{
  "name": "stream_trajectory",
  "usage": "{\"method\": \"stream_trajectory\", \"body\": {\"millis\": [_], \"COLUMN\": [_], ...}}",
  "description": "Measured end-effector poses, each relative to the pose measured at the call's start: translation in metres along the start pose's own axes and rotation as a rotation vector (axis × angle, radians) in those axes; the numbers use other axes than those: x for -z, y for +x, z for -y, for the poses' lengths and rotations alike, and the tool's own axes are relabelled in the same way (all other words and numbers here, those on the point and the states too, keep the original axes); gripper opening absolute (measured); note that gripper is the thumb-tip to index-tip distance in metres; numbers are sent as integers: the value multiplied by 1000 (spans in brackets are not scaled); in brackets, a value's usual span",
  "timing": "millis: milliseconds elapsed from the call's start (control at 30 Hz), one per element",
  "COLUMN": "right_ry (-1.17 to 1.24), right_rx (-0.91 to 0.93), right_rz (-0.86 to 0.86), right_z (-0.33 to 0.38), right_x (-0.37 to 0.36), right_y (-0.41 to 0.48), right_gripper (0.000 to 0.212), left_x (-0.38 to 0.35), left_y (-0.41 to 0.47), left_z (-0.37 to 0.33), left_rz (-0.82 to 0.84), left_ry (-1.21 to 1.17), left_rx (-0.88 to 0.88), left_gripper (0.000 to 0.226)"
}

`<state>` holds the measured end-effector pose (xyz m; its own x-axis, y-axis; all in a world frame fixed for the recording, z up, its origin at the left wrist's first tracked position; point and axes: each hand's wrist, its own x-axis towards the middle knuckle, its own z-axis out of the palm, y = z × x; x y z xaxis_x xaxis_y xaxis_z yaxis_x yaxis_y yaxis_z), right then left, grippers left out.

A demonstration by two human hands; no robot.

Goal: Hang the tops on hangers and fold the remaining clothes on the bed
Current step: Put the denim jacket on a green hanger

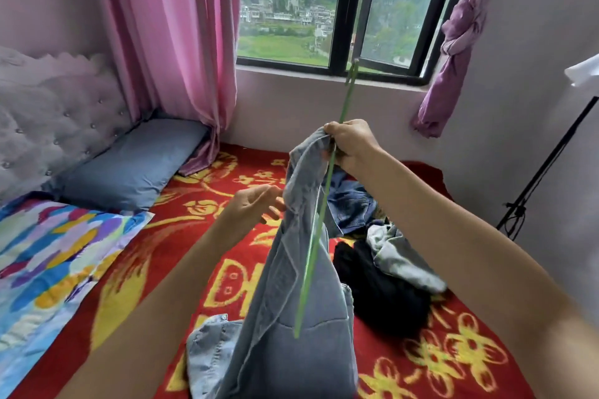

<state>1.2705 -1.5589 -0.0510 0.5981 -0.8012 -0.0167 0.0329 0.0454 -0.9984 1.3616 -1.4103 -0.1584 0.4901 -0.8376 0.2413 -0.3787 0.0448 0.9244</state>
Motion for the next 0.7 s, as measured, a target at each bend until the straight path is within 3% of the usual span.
{"method": "stream_trajectory", "body": {"millis": [100, 167, 200, 267, 300, 367, 433, 567, 700], "right_ry": [18, 25, 34, 46, 47, 33, -18, -30, -303], "right_rx": [13, 17, 16, 15, 18, 36, 59, -50, -132], "right_rz": [23, 36, 36, 34, 40, 54, 69, 152, 129], "right_z": [6, 7, 8, 8, 8, 4, -3, -22, -61], "right_x": [-16, -25, -29, -33, -35, -37, -36, -15, 13], "right_y": [-6, -8, -8, -9, -9, -10, -10, -3, 19], "right_gripper": [29, 29, 28, 28, 28, 30, 31, 19, 18], "left_x": [-4, -1, 1, 2, 1, 4, 12, 43, 72], "left_y": [-1, -1, 0, -1, -2, -5, -4, -3, 3], "left_z": [-2, -4, -3, -5, -9, -11, -15, -26, -39], "left_rz": [67, 27, 0, -71, -128, -296, -398, -391, -421], "left_ry": [7, -19, 8, 65, 84, 76, -30, -219, -193], "left_rx": [-8, -4, -2, -4, -12, -24, -14, 74, 99], "left_gripper": [90, 88, 80, 32, 19, 34, 25, 20, 27]}}
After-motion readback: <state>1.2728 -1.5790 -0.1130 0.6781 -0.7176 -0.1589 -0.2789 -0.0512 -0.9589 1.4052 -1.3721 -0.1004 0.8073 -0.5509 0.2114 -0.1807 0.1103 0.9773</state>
